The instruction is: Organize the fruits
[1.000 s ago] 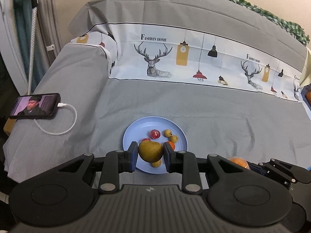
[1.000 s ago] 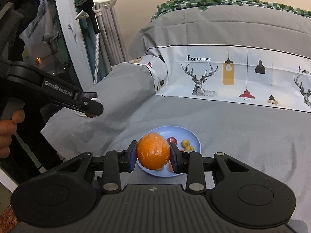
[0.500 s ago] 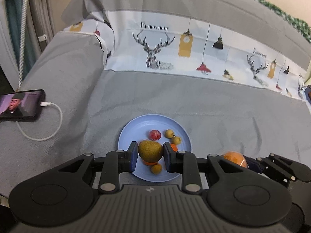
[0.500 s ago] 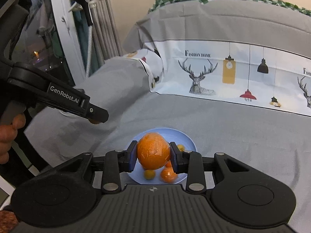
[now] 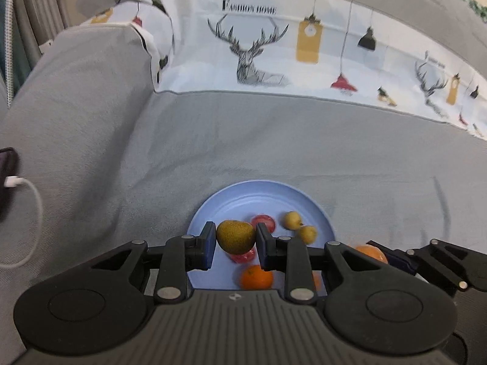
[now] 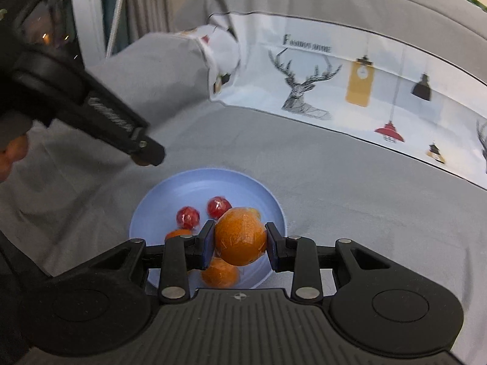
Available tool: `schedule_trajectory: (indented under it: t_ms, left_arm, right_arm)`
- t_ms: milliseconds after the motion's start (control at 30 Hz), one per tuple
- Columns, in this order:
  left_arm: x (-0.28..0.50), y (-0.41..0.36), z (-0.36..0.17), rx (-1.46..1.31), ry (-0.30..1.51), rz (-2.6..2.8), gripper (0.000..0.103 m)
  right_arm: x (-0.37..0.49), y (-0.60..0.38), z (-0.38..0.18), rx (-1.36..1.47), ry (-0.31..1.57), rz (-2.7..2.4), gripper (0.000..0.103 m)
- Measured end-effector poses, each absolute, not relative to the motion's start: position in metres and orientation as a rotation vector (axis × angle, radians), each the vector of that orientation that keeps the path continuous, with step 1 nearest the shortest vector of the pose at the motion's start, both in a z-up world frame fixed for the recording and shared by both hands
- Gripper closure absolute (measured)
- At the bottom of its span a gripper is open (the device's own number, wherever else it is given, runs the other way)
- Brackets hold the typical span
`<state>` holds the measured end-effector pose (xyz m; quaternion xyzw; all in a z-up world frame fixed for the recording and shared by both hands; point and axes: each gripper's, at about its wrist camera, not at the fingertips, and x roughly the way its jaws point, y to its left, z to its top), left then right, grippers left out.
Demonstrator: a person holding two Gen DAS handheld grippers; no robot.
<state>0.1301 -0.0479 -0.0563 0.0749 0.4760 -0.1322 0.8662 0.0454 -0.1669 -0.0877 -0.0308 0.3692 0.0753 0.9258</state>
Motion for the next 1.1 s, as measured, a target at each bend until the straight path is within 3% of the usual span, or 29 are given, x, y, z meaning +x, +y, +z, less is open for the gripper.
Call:
schedule_trajectory:
  t_ms: [367,400,433,467,500,567,833,1100]
  left_arm:
    - [0.164,-0.055,-0.105,0.242,1.036,-0.24,0.071]
    - [0.164,-0.057,-0.106,0.249,1.029,-0.241,0.059]
    - [0.164,-0.059,-0.105,0.256,1.027,-0.24,0.029]
    - [0.163,-0.059,-0.103,0.262,1.014,-0.231,0.013]
    - [0.159,-0.059,-0.098,0.263,0.983,-0.216,0.0]
    - [0.147,-0.055,-0.087,0.273,0.917,-0.198,0.0]
    - [0.071,-0.028,-0.059,0.282,0.918,-0.161,0.0]
    - [-0.002,-0.002,-0.024,0.227,0.915,-0.126,0.0]
  right_arm:
    - [0.084,-0.157,-0.116,-0.085,0.827,0.17,0.067]
    - [0.086,-0.156,-0.118,-0.094,0.83,0.184,0.066]
    - [0.089,-0.155,-0.119,-0.104,0.831,0.201,0.064]
    - [0.09,-0.154,-0.118,-0.112,0.832,0.21,0.047]
    - [0.091,-0.153,-0.116,-0.114,0.827,0.2,0.023]
    - [0.085,-0.154,-0.109,-0.102,0.807,0.163,0.004]
    - [0.029,-0.16,-0.079,-0.005,0.844,0.148,0.001]
    - [-0.037,-0.154,-0.042,0.069,0.76,0.065,0.001]
